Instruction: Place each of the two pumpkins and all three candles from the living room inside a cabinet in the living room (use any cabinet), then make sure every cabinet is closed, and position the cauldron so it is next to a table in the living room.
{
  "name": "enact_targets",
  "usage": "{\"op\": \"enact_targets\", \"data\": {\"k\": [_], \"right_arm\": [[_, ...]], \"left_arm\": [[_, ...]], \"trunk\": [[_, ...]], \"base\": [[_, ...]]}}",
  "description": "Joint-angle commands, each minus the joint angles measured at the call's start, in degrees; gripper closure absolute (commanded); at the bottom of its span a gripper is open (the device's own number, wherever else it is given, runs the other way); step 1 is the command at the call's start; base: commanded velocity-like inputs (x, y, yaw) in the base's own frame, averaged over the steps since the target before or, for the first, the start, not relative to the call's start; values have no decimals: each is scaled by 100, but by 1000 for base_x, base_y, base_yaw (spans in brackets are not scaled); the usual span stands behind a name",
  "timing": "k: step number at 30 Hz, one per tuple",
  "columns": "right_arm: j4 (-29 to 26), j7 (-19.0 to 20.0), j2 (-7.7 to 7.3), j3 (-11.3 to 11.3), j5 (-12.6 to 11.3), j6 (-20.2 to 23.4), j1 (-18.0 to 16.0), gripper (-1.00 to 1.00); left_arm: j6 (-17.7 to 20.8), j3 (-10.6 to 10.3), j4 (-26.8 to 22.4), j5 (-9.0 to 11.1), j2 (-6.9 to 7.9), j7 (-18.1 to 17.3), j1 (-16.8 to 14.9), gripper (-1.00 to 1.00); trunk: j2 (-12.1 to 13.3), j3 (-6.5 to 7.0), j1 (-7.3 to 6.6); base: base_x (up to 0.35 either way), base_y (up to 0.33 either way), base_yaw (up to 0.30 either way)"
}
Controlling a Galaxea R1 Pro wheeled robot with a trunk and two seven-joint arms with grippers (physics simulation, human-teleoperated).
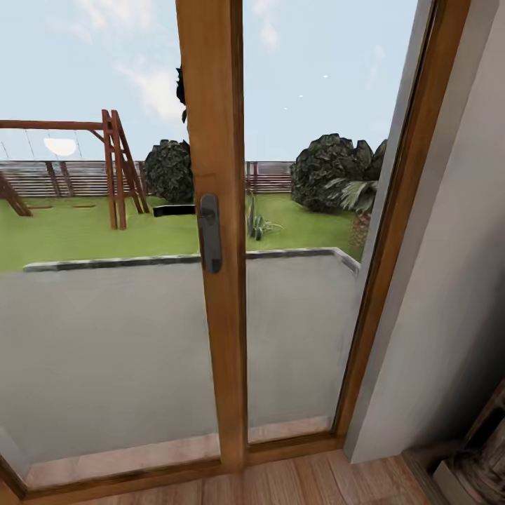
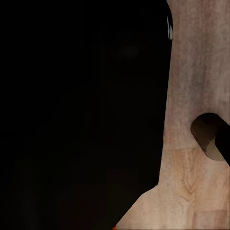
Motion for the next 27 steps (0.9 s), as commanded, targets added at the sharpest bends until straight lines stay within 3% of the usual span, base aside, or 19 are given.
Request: {"op": "enact_targets", "data": {"k": [1,5,13,27], "right_arm": [[-33,25,33,12,-33,-33,-18,-100],[-85,16,151,5,-12,-162,-18,-100],[-70,9,167,0,26,-5,-18,-100],[-120,9,159,-8,26,-106,-18,-100]], "left_arm": [[33,0,-33,0,-33,-18,33,-100],[35,0,-153,0,-162,-18,92,-100],[29,-6,-181,-3,-373,-24,97,-100],[28,3,-193,-12,-378,-10,97,-100]], "trunk": [[-3,-3,-2],[-3,-3,-2],[-3,-3,-2],[-3,-3,-2]], "base": [[0,0,0],[0,0,0],[0,0,0],[0,0,0]]}}
